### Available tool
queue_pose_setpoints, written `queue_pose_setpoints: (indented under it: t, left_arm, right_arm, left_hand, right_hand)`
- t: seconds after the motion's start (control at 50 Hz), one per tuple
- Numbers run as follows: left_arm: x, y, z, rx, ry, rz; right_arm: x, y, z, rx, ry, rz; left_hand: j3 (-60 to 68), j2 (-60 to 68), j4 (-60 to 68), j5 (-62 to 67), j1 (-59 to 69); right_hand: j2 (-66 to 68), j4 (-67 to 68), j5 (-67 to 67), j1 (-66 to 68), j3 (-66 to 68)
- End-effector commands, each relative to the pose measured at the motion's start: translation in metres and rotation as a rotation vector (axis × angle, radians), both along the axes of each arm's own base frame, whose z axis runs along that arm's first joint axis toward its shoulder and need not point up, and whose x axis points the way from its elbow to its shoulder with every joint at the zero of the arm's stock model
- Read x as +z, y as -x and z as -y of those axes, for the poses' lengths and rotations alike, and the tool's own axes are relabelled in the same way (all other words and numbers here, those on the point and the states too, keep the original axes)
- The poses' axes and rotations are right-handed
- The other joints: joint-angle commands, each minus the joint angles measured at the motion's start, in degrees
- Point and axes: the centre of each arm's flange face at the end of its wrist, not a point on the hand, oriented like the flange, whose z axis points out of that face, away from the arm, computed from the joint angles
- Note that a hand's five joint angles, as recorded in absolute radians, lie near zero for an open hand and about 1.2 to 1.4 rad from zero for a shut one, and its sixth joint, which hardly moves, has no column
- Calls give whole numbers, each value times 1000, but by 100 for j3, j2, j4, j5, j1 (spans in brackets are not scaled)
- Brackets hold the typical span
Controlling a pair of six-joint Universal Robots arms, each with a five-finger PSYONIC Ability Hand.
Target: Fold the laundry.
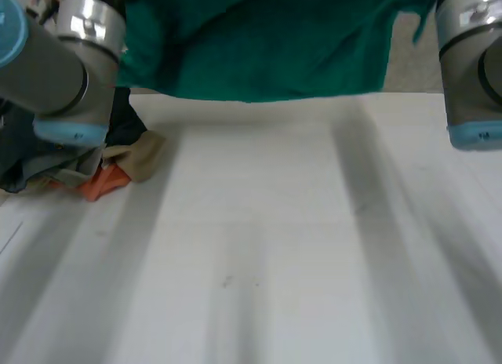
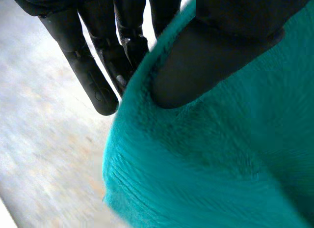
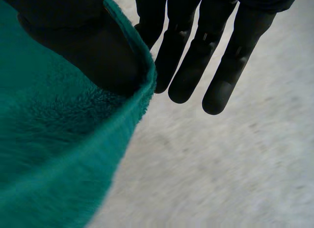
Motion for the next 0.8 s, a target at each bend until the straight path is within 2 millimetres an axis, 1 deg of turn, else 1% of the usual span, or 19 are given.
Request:
queue_pose_setpoints:
  t: [0.02,0.06,0.08,0.14,0.16,0.22,0.24,0.28,0.32,0.34,0.4,0.46,0.54,0.62,0.64,0.66,0.68,0.7,0.8]
  left_arm:
    - [-67,-13,-35,-11,-252,112]
    - [-92,-15,-41,-11,-324,146]
    - [-114,-17,-46,-12,-385,175]
    - [-141,-21,-55,-12,-461,212]
    - [-161,-23,-59,-11,-517,237]
    - [-191,-25,-62,-11,-598,266]
    - [-206,-24,-64,-16,-637,284]
    - [-214,-25,-66,-15,-661,296]
    - [-220,-26,-68,-15,-681,301]
    - [-222,-27,-69,-15,-685,303]
    - [-224,-27,-71,-17,-694,305]
    - [-223,-28,-71,-15,-692,302]
    - [-222,-30,-69,-10,-692,299]
    - [-223,-31,-68,-5,-696,300]
    - [-224,-31,-68,-4,-698,300]
    - [-225,-31,-68,-3,-700,302]
    - [-227,-32,-68,-2,-708,305]
    - [-228,-32,-68,-2,-711,308]
    - [-230,-36,-65,11,-729,306]
  right_arm:
    - [-77,5,-13,56,-381,-162]
    - [-97,13,-13,53,-464,-188]
    - [-118,21,-12,46,-539,-203]
    - [-152,24,-11,58,-644,-216]
    - [-172,27,-9,61,-710,-214]
    - [-200,29,-7,69,-799,-201]
    - [-216,32,-5,60,-853,-182]
    - [-228,38,-2,46,-906,-159]
    - [-236,48,1,20,-962,-130]
    - [-236,50,1,16,-976,-118]
    - [-235,60,5,-7,-1019,-52]
    - [-234,72,11,-36,-1040,10]
    - [-233,82,14,-61,-1068,66]
    - [-238,90,15,-86,-1111,83]
    - [-238,91,16,-93,-1114,82]
    - [-239,91,16,-93,-1117,80]
    - [-239,92,16,-93,-1120,79]
    - [-239,92,16,-93,-1117,77]
    - [-235,91,15,-86,-1106,71]
  left_hand:
    - [1190,1161,1137,1146,1305]
    - [1190,1161,1137,1146,1305]
    - [1190,1161,1137,1146,1305]
    - [1190,1161,1137,1146,1305]
    - [1190,1161,1137,1146,1305]
    - [1190,1161,1137,1146,1305]
    - [1190,1161,1137,1146,1305]
    - [1190,1161,1137,1146,1305]
    - [1190,1161,1137,1146,1305]
    - [1190,1161,1137,1146,1305]
    - [1190,1161,1137,1146,1305]
    - [1190,1161,1137,1146,1305]
    - [1190,1161,1137,1146,1305]
    - [1190,1161,1137,1146,1305]
    - [1190,1161,1137,1146,1305]
    - [1190,1161,1137,1146,1305]
    - [1190,1161,1137,1146,1305]
    - [1190,1161,1137,1146,1305]
    - [1190,1161,1137,1146,1305]
  right_hand:
    - [1247,1155,1172,1539,1195]
    - [1247,1155,1172,1539,1195]
    - [1247,1155,1172,1539,1195]
    - [1247,1155,1172,1539,1195]
    - [1247,1155,1172,1539,1195]
    - [1247,1155,1172,1539,1195]
    - [1247,1155,1172,1539,1195]
    - [1247,1155,1172,1539,1195]
    - [1247,1155,1172,1539,1195]
    - [1186,1095,1111,1478,1134]
    - [-123,-214,-198,169,-175]
    - [-2190,-2281,-2265,-1898,-2242]
    - [-2347,-2438,-2422,-2054,-2399]
    - [-2112,-2204,-2187,-1820,-2164]
    - [-1812,-1903,-1887,-1520,-1864]
    - [-1259,-1351,-1334,-967,-1311]
    - [578,487,503,870,526]
    - [1240,1149,1165,1532,1188]
    - [1247,1155,1172,1539,1195]
